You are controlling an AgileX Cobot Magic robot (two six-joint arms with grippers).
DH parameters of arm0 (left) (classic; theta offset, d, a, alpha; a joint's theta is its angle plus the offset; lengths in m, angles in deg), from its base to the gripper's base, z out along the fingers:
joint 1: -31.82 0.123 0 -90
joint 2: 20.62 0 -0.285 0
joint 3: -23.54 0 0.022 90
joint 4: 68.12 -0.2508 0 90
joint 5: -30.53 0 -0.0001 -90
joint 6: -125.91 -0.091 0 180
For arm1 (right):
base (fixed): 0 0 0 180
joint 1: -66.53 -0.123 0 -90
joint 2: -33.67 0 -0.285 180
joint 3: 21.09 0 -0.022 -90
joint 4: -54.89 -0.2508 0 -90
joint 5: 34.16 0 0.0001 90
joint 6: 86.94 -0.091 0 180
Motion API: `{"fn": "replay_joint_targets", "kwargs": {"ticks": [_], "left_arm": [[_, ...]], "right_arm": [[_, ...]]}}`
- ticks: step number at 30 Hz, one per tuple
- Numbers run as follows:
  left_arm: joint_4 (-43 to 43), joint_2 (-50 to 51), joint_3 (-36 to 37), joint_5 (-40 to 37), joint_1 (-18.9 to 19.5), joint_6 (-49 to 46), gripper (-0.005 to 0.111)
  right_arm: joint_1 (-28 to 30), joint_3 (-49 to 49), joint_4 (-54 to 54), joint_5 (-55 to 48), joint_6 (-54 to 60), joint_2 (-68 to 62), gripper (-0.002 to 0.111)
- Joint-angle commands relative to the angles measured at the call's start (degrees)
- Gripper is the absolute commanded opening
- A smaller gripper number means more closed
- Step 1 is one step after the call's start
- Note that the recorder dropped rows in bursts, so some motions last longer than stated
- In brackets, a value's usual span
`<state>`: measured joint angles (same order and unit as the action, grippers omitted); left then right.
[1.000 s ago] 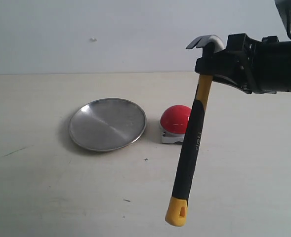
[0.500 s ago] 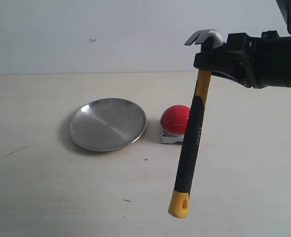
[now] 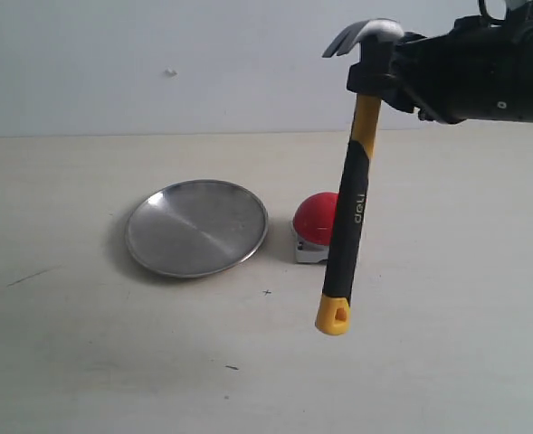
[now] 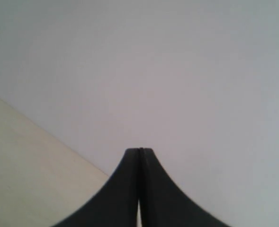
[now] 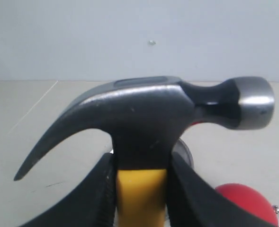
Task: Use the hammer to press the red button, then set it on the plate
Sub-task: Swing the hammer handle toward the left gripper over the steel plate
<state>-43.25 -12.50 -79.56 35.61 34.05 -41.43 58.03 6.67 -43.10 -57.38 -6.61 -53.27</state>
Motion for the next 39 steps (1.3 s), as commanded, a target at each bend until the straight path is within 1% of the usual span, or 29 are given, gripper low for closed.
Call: {"fn": "replay_joint_targets", "kwargs": {"ticks": [1,2,5,7,8,9,10,11,13,15,16,18,20,22,25,28,30,32,34,36,39], "left_arm": [[-2.2,-0.3,0.3,-1.4,-0.2,3.0,0.000],[-2.2,-0.3,0.3,-1.3,-0.3,3.0,0.000],[-5.9,-0.3,0.3,0.1,-2.7,3.0,0.000],[-9.4,-0.3,0.3,4.6,-5.1,3.3,0.000],[-13.2,-0.3,0.3,7.6,-6.7,5.7,0.000],[-16.6,0.3,0.3,8.8,-7.6,8.1,0.000],[-25.4,2.8,0.3,11.2,-9.7,13.6,0.000],[-35.7,6.7,0.3,15.1,-11.1,21.2,0.000],[-46.7,12.0,0.3,21.5,-12.3,28.6,0.000],[-56.4,19.2,-0.3,28.4,-12.6,32.7,0.000],[-58.7,22.3,-1.5,30.9,-12.6,33.7,0.000],[-66.3,31.5,-5.3,35.5,-12.6,35.4,0.000],[-70.0,39.2,-8.3,38.1,-12.6,36.2,0.000],[-74.7,51.0,-12.6,43.3,-12.6,35.9,0.000],[-79.1,62.3,-17.1,45.8,-12.6,35.8,0.002],[-79.7,70.3,-19.3,46.1,-12.6,35.8,0.009],[-79.7,74.2,-20.1,47.0,-12.6,35.0,0.017],[-79.7,76.5,-20.4,48.5,-12.6,33.5,0.024],[-79.6,77.8,-20.4,49.6,-12.6,32.1,0.028],[-79.6,78.2,-20.4,49.6,-12.6,31.5,0.030],[-79.6,78.2,-20.4,49.9,-12.6,31.1,0.030]], "right_arm": [[-5.9,-3.2,-2.0,2.4,0.5,-2.9,0.000],[-6.7,-3.7,-2.0,2.4,-0.2,-3.7,0.000],[-9.2,-7.2,-2.0,2.1,-4.4,-7.5,0.000],[-9.5,-8.4,-2.0,1.7,-5.9,-8.8,0.000],[-9.5,-8.7,-2.0,1.6,-6.0,-8.9,0.000],[-9.5,-8.7,-2.0,1.8,-6.0,-8.9,0.000],[-9.5,-8.7,-2.0,1.1,-6.0,-8.9,0.000],[-9.5,-8.7,-2.0,0.9,-6.0,-8.9,0.000],[-9.5,-8.7,-2.0,0.7,-6.0,-8.9,0.000],[-9.5,-8.7,-2.0,0.5,-6.0,-8.9,0.000],[-9.5,-8.8,-2.0,0.2,-6.0,-8.9,0.000],[-9.5,-9.3,-2.0,-0.5,-6.7,-8.9,0.000],[-9.5,-10.1,-2.0,-0.5,-7.6,-8.9,0.000],[-9.5,-11.7,-2.0,-0.4,-10.0,-8.9,0.000],[-9.5,-12.6,-2.0,0.3,-11.5,-8.9,0.000],[-9.5,-12.4,-2.0,5.1,-13.9,-8.8,0.000],[-9.5,-11.8,-2.0,10.2,-14.8,-8.8,0.000],[-9.5,-11.5,-2.0,13.7,-13.0,-8.8,0.000],[-9.5,-11.5,-2.0,16.6,-7.4,-8.8,0.000],[-9.5,-11.5,-2.0,17.7,-4.0,-8.8,0.000],[-9.5,-11.5,-0.6,19.0,-3.7,-8.8,0.000]]}}
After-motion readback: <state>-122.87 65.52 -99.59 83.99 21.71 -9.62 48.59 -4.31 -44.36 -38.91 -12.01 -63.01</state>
